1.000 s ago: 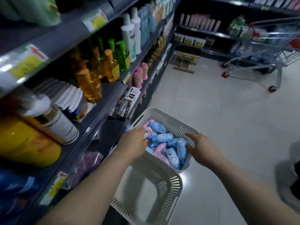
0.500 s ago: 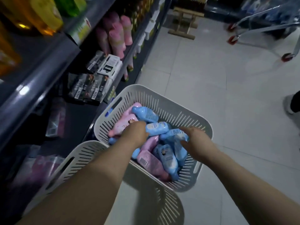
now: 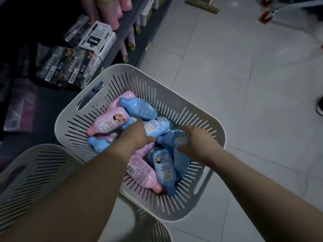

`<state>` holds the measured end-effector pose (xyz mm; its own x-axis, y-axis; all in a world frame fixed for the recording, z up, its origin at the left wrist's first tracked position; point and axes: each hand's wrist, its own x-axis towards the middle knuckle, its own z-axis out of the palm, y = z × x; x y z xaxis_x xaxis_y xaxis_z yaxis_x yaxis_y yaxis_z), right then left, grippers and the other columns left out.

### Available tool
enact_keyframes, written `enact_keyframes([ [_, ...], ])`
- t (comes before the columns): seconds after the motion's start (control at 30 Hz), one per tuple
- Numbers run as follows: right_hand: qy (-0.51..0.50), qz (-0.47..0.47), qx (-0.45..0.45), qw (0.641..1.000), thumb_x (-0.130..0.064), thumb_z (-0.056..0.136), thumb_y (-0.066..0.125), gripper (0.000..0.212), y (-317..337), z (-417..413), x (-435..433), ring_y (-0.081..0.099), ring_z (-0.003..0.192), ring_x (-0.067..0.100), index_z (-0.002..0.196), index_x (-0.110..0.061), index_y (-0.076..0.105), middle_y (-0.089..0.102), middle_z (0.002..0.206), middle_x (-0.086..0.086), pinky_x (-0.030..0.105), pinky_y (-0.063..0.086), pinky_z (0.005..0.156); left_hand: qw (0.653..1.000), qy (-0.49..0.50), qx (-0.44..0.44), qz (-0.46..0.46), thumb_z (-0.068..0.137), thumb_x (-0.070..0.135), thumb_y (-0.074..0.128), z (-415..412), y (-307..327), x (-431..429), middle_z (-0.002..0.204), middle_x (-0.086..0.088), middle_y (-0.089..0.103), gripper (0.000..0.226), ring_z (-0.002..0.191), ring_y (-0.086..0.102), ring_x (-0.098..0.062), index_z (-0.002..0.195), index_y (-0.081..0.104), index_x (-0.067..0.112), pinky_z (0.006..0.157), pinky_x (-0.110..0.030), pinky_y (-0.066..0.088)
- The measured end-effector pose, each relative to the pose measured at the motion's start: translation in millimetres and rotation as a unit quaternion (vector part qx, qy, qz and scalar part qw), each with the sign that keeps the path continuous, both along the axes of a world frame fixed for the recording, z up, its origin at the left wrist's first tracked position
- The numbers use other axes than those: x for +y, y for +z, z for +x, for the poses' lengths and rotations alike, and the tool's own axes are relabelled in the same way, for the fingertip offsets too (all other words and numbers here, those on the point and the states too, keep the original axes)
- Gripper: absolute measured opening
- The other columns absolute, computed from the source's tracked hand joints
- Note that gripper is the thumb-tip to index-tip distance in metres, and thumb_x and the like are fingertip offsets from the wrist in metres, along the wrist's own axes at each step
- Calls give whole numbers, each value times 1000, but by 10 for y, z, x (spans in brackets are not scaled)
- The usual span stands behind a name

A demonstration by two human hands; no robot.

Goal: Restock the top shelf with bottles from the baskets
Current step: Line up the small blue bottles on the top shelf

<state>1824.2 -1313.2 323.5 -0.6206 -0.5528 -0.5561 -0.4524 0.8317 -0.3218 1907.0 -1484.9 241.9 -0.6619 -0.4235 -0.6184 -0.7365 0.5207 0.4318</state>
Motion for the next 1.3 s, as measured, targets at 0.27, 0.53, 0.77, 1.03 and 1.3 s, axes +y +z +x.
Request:
enact_keyframes([
  [0.27, 69, 110, -1, 992, -37, 83, 64, 49, -48, 149, -159, 56, 111, 28, 128, -25, 49, 51, 124, 9, 33, 46, 86, 975, 127, 177, -46, 59, 23, 88, 390, 788, -47, 95, 5, 64, 58, 90, 60, -16, 110, 61, 18, 81, -29, 46],
  [0.53, 176, 108, 48, 977, -22, 85, 59, 48, 537, 192, -468, 60, 107, 34, 131, -21, 46, 43, 129, 12, 38, 48, 89, 948, 208, 240, -32, 55, 16, 91, 954, 1446, -130, 78, 13, 63, 54, 73, 60, -8, 95, 59, 32, 70, -20, 47],
  [0.77, 240, 23, 33, 970, -27, 80, 69, 51, 1688, 462, -941, 57, 113, 30, 127, -19, 51, 54, 127, 8, 30, 45, 89, 923, 264, 272, -68, 53, 26, 92, 1627, 2391, -216, 91, 11, 66, 54, 83, 61, -1, 99, 63, 33, 78, -14, 47],
  [1.03, 303, -9, -53, 952, -37, 71, 75, 32, 2783, 1248, -1308, 65, 79, 23, 93, -18, 61, 66, 97, 5, 30, 54, 62, 871, 362, 299, -143, 57, 16, 90, 2708, 3617, -131, 106, 6, 63, 61, 93, 61, -9, 109, 62, 33, 82, -24, 49],
  [1.3, 386, -57, -91, 916, -36, 77, 66, 31, 3780, 2572, -1472, 55, 41, 21, 91, -8, 66, 62, 68, 8, 25, 46, 41, 822, 429, 327, -185, 61, 7, 84, 4176, 4556, 313, 102, 12, 64, 58, 85, 63, -8, 105, 59, 36, 71, -20, 50],
])
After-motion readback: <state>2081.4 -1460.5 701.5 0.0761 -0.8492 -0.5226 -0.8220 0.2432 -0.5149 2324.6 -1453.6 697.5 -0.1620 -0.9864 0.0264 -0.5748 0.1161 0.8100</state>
